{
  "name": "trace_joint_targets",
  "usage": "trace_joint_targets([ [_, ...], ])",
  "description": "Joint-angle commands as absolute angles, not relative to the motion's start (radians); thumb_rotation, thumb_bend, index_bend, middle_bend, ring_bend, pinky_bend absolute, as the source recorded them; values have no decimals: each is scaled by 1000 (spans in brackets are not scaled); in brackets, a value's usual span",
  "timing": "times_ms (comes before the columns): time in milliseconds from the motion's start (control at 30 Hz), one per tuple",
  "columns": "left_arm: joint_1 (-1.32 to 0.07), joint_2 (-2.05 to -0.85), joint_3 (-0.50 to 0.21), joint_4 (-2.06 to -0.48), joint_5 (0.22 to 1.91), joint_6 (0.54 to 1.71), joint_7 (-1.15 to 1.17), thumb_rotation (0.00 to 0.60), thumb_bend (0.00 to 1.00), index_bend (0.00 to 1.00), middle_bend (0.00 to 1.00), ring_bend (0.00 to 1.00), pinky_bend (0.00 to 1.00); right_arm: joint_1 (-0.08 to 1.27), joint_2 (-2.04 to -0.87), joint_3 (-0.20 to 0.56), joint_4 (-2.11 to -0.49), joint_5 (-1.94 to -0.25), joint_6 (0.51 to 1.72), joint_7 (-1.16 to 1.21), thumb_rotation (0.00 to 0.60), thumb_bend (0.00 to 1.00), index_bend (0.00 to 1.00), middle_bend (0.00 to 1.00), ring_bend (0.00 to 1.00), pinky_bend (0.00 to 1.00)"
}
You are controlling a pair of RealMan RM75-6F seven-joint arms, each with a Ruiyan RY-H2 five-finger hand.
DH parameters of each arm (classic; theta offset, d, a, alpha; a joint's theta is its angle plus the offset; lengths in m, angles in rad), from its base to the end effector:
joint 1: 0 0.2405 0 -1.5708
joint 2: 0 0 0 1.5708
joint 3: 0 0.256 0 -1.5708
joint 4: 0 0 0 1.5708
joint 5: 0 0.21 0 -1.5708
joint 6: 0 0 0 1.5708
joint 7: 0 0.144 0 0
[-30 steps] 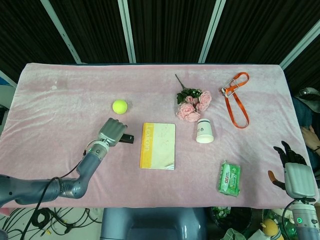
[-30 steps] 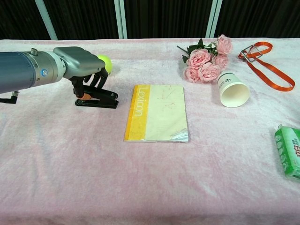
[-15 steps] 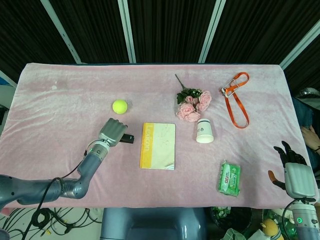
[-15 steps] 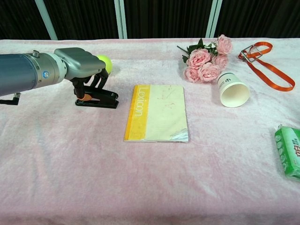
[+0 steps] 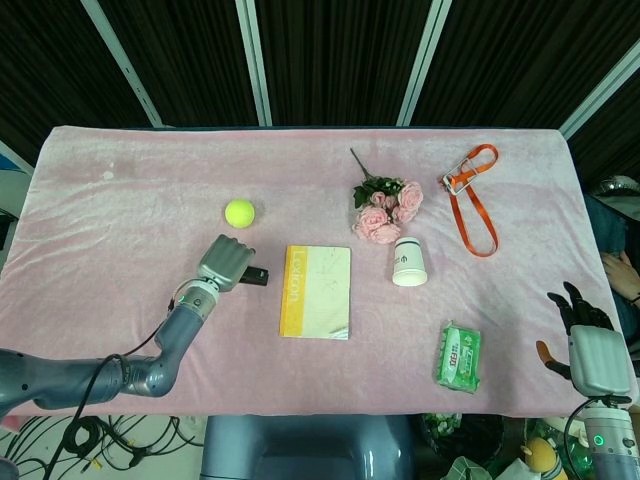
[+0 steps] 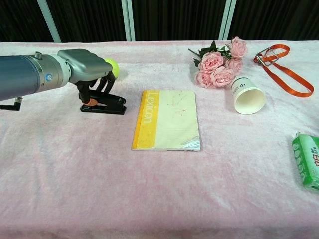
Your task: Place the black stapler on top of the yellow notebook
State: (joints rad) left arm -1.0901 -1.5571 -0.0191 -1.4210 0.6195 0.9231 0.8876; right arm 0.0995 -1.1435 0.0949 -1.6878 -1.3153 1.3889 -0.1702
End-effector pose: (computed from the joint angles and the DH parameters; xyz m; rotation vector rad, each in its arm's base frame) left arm -0.1195 0.3849 -0.0324 -2.0325 -0.5241 -0.4154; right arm -0.3159 -0.1913 0.1455 1.3116 -0.9769 0.7490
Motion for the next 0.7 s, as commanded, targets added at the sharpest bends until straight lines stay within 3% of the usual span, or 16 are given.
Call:
trace_joint_targets([
  [33,-1092,-1552,-25,-1430,626,930,887,600,399,493,533,412,571,99,-1143,95,-1688,-1315,1390,-170,600,232,198,65,190,213],
  [400,-1123,-1504,-118,-1524,688,995,864,600,399,496,533,412,571,98,-1141,95,-1693,-1312,1387,-162,600,231,198,65,189,213],
  [700,-1211,-1593,-170,-1486,613,949,930,600,399,497,534,412,571,96,-1141,96,-1693,-1310,1390,-162,600,231,198,65,190,213],
])
